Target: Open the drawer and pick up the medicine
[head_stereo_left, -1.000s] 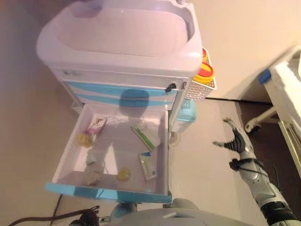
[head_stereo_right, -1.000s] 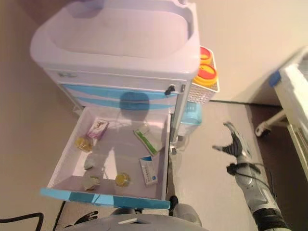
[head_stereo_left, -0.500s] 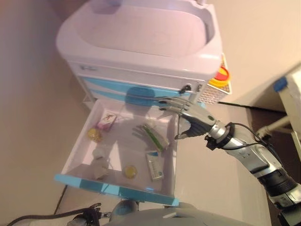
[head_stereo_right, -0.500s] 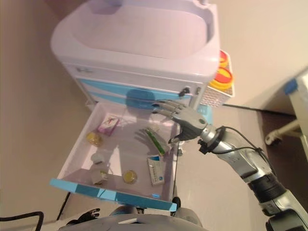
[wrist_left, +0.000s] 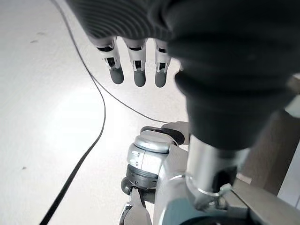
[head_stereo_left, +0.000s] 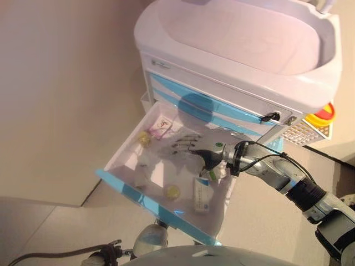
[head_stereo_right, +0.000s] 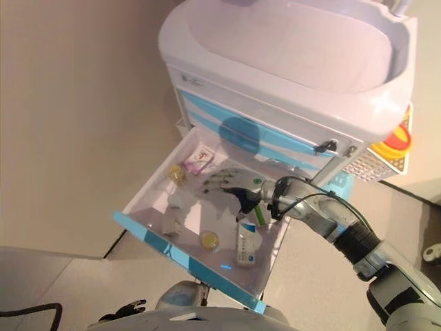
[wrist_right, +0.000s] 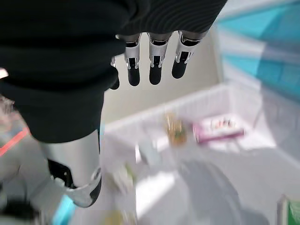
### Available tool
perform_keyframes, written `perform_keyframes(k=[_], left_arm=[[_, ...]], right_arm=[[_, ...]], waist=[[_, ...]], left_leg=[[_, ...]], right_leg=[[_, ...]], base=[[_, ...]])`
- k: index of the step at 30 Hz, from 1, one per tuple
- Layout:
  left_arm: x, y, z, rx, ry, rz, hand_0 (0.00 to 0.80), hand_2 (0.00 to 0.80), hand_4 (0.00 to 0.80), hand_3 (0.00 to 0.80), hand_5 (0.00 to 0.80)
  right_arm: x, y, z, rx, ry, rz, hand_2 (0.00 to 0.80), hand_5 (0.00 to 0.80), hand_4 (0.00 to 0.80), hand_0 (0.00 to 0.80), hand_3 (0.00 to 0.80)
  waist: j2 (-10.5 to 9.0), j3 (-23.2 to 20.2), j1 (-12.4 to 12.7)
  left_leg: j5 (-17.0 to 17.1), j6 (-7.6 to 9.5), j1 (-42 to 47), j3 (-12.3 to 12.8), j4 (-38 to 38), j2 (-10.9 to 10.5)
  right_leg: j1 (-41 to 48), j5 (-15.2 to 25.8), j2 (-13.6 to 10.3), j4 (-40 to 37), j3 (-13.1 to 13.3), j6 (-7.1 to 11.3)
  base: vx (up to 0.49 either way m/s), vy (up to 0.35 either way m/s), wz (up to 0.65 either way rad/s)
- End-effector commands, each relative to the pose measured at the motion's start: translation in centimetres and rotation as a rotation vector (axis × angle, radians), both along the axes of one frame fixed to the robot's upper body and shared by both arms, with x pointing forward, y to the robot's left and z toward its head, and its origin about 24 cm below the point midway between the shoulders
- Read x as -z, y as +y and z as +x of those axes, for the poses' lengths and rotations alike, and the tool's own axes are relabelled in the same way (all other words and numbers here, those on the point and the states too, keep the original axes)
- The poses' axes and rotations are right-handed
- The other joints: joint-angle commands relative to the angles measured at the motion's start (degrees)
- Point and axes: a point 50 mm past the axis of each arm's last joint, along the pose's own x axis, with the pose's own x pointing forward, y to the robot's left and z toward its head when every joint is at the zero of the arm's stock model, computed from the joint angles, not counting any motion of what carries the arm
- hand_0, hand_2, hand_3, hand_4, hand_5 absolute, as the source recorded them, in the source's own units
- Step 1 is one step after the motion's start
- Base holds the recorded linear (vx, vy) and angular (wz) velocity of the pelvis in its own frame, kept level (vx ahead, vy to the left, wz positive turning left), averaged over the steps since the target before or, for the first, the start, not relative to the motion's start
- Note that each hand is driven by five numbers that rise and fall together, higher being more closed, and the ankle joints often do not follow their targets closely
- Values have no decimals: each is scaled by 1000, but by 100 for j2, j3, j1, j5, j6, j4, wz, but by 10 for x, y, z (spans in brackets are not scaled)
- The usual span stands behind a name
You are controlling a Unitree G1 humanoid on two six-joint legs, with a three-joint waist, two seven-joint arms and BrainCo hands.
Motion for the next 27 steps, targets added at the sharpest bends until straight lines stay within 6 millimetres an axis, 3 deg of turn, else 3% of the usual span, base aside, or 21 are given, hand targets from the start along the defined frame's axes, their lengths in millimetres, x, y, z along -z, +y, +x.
perform_keyframes(k=[1,12,27], left_arm=[[-5,15,2,20,7,33,0,0,0,0,0],[-5,13,3,65,-3,25,0,0,0,0,0],[-4,2,12,120,-35,12,0,0,0,0,0]], right_arm=[[5,17,1,-58,-15,-15,0,0,0,0,0],[46,4,7,44,35,-114,0,0,0,0,0],[76,15,-4,48,95,-93,0,0,0,0,0]], waist=[[-171,-79,282],[-173,-62,534],[-89,-39,627]], left_leg=[[-588,50,52,13,183,-206],[-485,-43,4,-309,126,-231],[-418,-60,-46,-505,102,-254]], right_leg=[[-206,-53,-327,535,237,267],[-98,-80,-334,427,-65,224],[-89,-118,-351,423,-184,194]], base=[[8,-13,21],[5,-7,16],[3,1,4]])
